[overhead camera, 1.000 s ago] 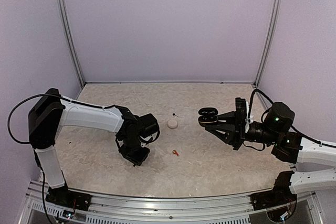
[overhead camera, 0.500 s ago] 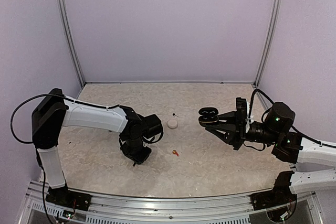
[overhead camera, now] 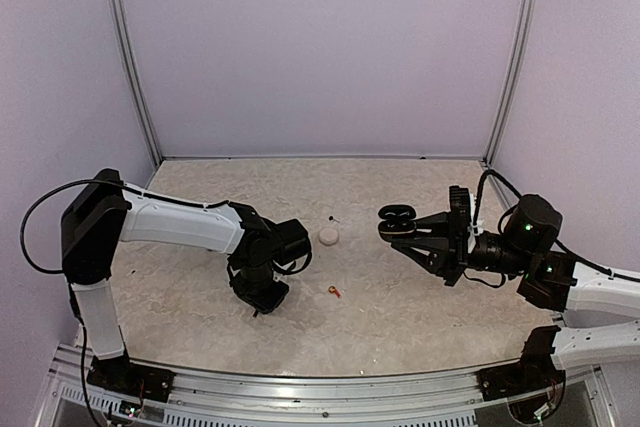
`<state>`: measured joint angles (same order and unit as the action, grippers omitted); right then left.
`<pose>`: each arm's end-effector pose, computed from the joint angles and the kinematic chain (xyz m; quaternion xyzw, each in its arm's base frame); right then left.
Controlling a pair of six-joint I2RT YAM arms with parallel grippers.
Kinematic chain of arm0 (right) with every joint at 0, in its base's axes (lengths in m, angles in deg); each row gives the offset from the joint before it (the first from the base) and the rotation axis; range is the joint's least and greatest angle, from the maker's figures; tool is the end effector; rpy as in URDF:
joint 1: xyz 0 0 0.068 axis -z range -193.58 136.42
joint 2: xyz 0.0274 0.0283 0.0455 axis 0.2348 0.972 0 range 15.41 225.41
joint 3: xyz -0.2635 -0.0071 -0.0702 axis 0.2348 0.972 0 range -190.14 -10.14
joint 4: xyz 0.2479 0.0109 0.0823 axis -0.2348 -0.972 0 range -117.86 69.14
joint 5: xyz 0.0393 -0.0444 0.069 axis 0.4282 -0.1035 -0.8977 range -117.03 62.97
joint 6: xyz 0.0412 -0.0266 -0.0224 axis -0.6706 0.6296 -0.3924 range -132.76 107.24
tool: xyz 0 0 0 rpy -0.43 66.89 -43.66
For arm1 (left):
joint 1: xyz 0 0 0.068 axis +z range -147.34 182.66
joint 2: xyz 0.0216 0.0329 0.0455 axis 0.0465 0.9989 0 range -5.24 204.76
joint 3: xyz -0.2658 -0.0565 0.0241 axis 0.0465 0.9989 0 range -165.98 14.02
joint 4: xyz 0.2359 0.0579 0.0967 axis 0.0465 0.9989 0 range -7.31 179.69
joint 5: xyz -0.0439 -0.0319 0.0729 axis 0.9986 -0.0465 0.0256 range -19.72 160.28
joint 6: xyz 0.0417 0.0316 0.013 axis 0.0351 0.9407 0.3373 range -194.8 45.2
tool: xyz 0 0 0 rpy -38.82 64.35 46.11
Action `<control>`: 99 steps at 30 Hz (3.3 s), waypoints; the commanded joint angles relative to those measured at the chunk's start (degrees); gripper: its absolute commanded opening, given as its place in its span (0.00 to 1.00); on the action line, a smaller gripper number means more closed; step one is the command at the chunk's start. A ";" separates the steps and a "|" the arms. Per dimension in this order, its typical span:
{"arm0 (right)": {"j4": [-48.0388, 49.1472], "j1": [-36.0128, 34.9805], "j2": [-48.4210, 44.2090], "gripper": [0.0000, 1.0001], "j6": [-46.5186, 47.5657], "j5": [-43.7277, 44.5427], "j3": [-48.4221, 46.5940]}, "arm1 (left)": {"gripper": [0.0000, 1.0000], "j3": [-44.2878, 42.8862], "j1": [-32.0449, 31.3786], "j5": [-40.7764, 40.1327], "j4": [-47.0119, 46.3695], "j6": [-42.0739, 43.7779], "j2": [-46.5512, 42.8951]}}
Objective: Insert the wireless bluetooth earbuds into the charging case
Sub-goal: Pick up the right earbud from the corner of the board, then insert the left earbud into the left side groove of the charging case.
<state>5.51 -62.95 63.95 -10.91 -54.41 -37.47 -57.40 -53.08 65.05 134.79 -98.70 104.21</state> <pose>0.1181 0.1628 0.2882 -0.4408 0.5155 0.4351 0.5922 0.1927 -0.2772 0.1494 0.2741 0.9606 0.0358 0.0283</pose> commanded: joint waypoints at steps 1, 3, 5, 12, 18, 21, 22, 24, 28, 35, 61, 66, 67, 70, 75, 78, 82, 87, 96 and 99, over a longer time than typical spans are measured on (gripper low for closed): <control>-0.08 0.50 -0.02 0.00 0.09 -0.13 -0.61 | 0.25 0.75 -0.33 -0.31 1.31 0.52 0.24; -0.18 0.46 -0.02 0.00 0.15 -0.05 -0.70 | 0.25 0.84 -0.24 -0.36 1.39 0.52 0.15; -0.22 0.46 -0.07 0.00 0.09 -0.07 -0.71 | 0.25 0.84 -0.05 -0.38 1.44 0.46 0.07; 0.07 0.52 0.16 0.00 -0.08 -0.13 -0.71 | 0.28 1.39 0.11 -0.34 1.74 0.68 -0.18; 0.30 0.50 0.15 0.00 -0.13 -0.04 -0.57 | 0.25 2.37 0.21 0.20 0.87 0.70 -0.39; 0.05 0.50 -0.02 0.00 -0.18 -0.09 -0.62 | 0.24 2.59 0.04 0.68 0.86 0.70 -0.41; 0.00 0.54 -0.08 0.00 -0.18 -0.10 -0.62 | 0.23 2.67 0.12 0.74 0.84 0.70 -0.54; -0.02 0.50 -0.19 0.00 -0.18 0.02 -0.62 | 0.21 2.70 0.19 0.49 0.64 0.58 -0.85; 0.30 0.54 -0.06 0.00 -0.26 0.04 -0.66 | 0.19 2.43 0.75 0.22 -0.57 0.44 -1.89; 0.19 0.54 -0.50 0.00 -0.18 0.87 -0.97 | 0.15 0.94 1.14 -3.48 -4.92 -0.34 -6.31; 7.59 0.37 2.63 0.00 -0.38 0.44 -2.75 | 0.19 12.82 -8.41 -3.87 -63.58 14.13 -44.90; 10.73 -0.15 5.15 0.00 -1.67 1.83 -3.10 | 0.19 12.49 -12.41 -2.82 -69.35 17.79 -42.28; 10.80 -0.35 5.69 0.00 -3.13 2.32 -3.34 | 0.18 12.26 -12.91 -2.49 -70.13 18.36 -41.53; 10.61 -1.46 6.73 0.00 -3.57 4.52 -4.34 | 0.17 11.30 -13.69 -1.39 -71.41 18.94 -39.29; 10.46 -3.58 7.55 0.00 -4.98 7.89 -5.49 | 0.16 10.09 -15.20 -1.29 -72.87 20.85 -36.05; 10.35 -4.60 7.98 0.00 -5.66 8.94 -5.86 | 0.16 9.73 -15.27 -0.95 -73.58 20.90 -34.53; 10.24 -5.27 8.81 0.00 -7.01 9.98 -6.37 | 0.16 9.37 -15.51 -1.11 -74.04 21.41 -32.97; 9.50 -6.37 9.35 0.00 -7.74 11.64 -7.03 | 0.16 8.57 -16.42 -2.19 -74.16 22.93 -31.65; 10.00 -7.14 9.31 0.00 -7.69 11.70 -6.82 | 0.16 7.12 -16.68 -2.15 -73.44 23.72 -29.79; 10.06 -7.29 8.99 0.00 -7.60 11.61 -6.77 | 0.16 6.82 -16.68 -2.30 -73.17 23.72 -29.15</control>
<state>14.21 -69.48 73.32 -18.21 -43.28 -42.56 -48.42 -69.43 63.36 62.46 -75.91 73.93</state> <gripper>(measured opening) 0.219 0.167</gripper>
